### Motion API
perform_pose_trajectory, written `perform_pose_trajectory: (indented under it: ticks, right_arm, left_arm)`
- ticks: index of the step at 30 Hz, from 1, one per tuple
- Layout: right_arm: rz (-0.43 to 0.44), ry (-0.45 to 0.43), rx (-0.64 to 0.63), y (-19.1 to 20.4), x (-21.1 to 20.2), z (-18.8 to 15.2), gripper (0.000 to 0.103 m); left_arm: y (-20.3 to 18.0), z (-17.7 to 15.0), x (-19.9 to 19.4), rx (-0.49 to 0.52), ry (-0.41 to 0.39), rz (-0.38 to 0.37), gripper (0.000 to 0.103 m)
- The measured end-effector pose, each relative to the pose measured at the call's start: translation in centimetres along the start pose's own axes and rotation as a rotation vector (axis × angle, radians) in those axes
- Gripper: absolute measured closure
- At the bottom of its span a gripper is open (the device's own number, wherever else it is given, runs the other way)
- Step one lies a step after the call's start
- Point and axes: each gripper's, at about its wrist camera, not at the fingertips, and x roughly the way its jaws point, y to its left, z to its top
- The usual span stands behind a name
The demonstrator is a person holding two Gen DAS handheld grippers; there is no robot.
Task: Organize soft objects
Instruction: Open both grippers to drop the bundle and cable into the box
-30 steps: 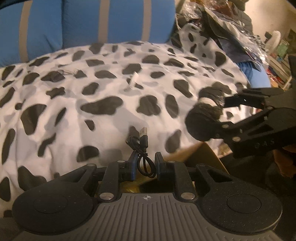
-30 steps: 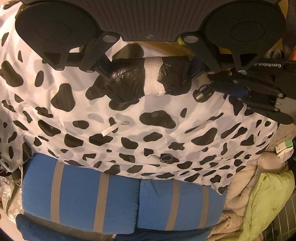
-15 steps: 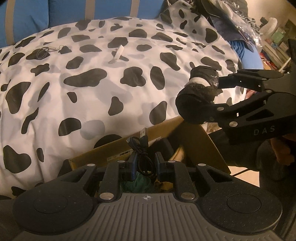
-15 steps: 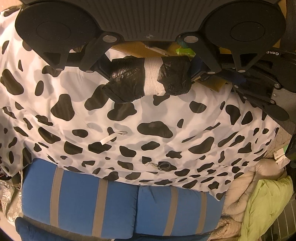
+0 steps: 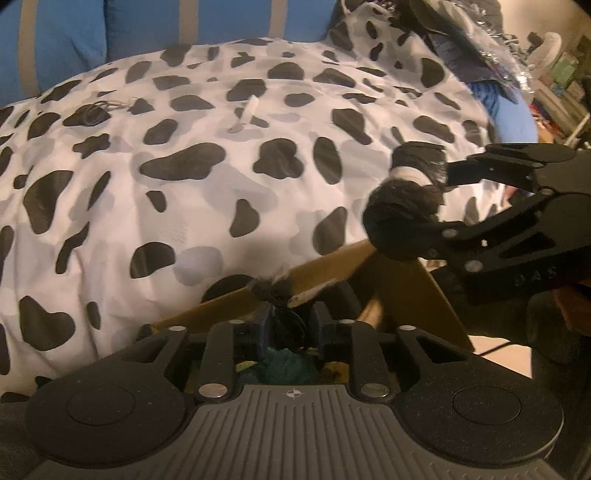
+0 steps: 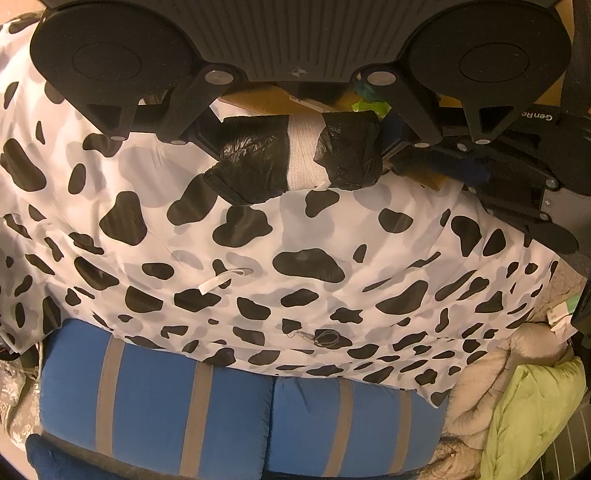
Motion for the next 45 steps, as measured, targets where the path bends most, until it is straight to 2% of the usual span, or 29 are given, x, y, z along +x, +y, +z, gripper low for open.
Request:
perform_pose_trajectory:
  ticks: [1,4,13,28,39,41,42,45]
  right_arm:
    - [0.000,0.002,0.000,0.0,0.0,0.0,0.018]
    - [0.000,0.010,-0.002,0.0,0.1,0.0,0.018]
    - [0.016,0.054,-0.019,0.4,0.8,-0.3,0.018]
    - [0.135,0.163,-0.122,4.6,3.0,-0.2,0.018]
    - [0.189,0.202,-0.186,7.4,4.4,0.4,0.018]
    - [0.189,0.204,-0.196,7.6,4.5,0.5,0.013]
    - [0.182,0.205,-0.201,7.7,4.6,0.5,0.006]
    - [0.169,0.203,-0.207,7.7,4.6,0.4,0.003]
  left_arm:
    - [0.1,0.0,0.1,-0.006,0.003,0.008,0.054]
    - [0.4,0.1,0.0,-0.024,-0.004,0.039,0.041]
    - [2.4,0.3,-0.9,-0.159,-0.047,0.127,0.038]
    - [4.6,-0.6,-1.9,-0.221,-0.061,0.156,0.038]
    - [6.9,-1.8,-2.7,-0.295,-0.065,0.168,0.038]
    - [7.0,-1.9,-2.8,-0.296,-0.065,0.167,0.038]
    - [7.0,-1.9,-2.8,-0.297,-0.066,0.166,0.038]
    - [7.0,-1.9,-2.8,-0.300,-0.066,0.163,0.038]
